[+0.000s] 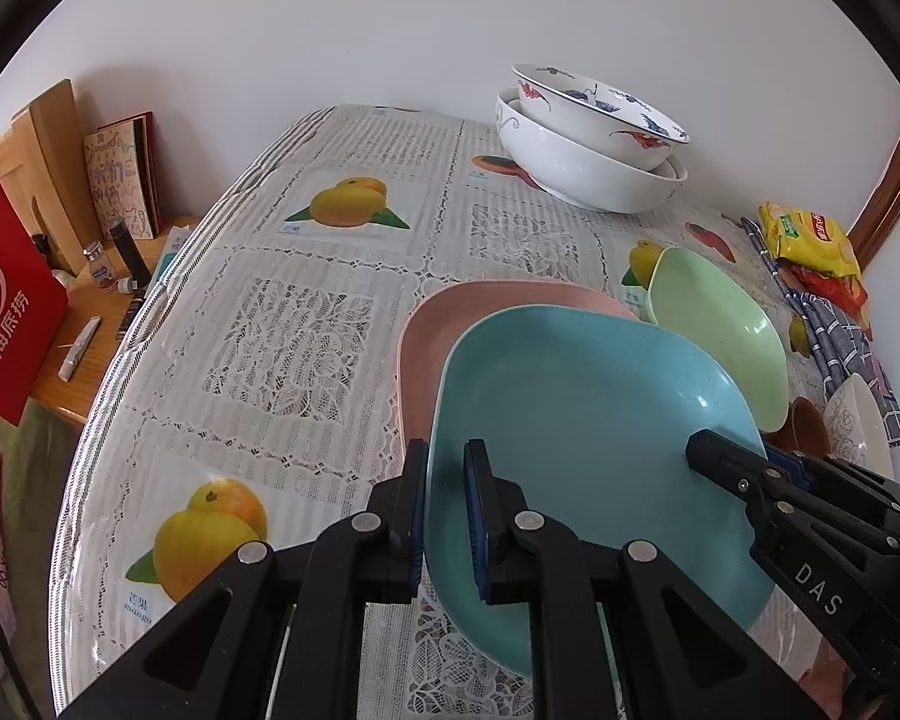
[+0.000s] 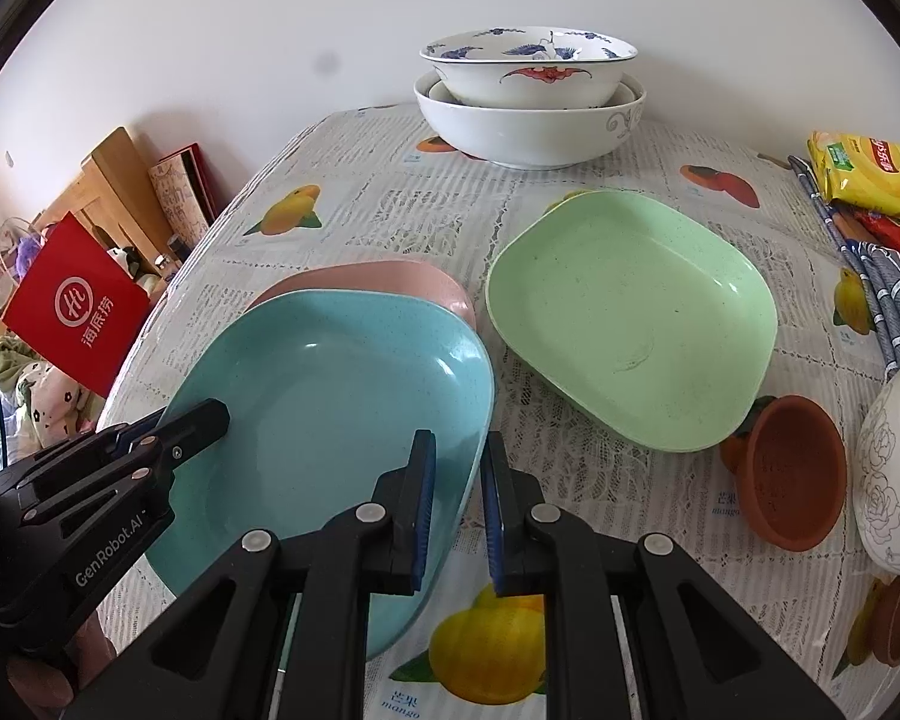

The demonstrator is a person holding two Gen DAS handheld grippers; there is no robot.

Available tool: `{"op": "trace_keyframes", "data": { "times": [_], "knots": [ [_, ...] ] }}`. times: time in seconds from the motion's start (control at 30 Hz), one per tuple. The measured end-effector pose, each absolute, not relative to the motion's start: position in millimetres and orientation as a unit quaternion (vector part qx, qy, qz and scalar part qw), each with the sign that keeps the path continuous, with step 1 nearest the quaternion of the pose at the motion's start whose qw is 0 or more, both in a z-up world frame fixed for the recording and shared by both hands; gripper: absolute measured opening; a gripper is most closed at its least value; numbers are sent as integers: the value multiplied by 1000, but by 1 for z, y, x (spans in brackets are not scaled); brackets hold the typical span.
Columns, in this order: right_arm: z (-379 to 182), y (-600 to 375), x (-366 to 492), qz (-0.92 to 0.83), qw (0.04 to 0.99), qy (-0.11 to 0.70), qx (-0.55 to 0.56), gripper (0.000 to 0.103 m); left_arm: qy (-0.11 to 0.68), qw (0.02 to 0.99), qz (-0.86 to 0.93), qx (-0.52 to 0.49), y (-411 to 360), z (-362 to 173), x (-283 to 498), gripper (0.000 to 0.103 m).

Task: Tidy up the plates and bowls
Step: 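Lift the teal plate with both grippers and carry it over the pink plate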

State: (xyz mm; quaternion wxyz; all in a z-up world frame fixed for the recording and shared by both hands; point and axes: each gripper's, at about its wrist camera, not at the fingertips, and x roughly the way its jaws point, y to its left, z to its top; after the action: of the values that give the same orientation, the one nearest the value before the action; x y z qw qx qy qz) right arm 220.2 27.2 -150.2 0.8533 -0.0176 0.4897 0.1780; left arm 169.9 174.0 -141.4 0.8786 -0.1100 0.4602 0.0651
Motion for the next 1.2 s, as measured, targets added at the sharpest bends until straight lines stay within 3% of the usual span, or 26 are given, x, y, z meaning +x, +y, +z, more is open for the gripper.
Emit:
{"op": "trace_keyframes", "data": {
  "times": [0.93,1.2],
  "knots": [
    [-162,44,259,197,859,472,-41,18,457,877,62,-135,181,-152,191,12],
    [-162,44,260,210,853,475,-39,27,457,876,60,-145,183,-152,191,15]
  ]
}}
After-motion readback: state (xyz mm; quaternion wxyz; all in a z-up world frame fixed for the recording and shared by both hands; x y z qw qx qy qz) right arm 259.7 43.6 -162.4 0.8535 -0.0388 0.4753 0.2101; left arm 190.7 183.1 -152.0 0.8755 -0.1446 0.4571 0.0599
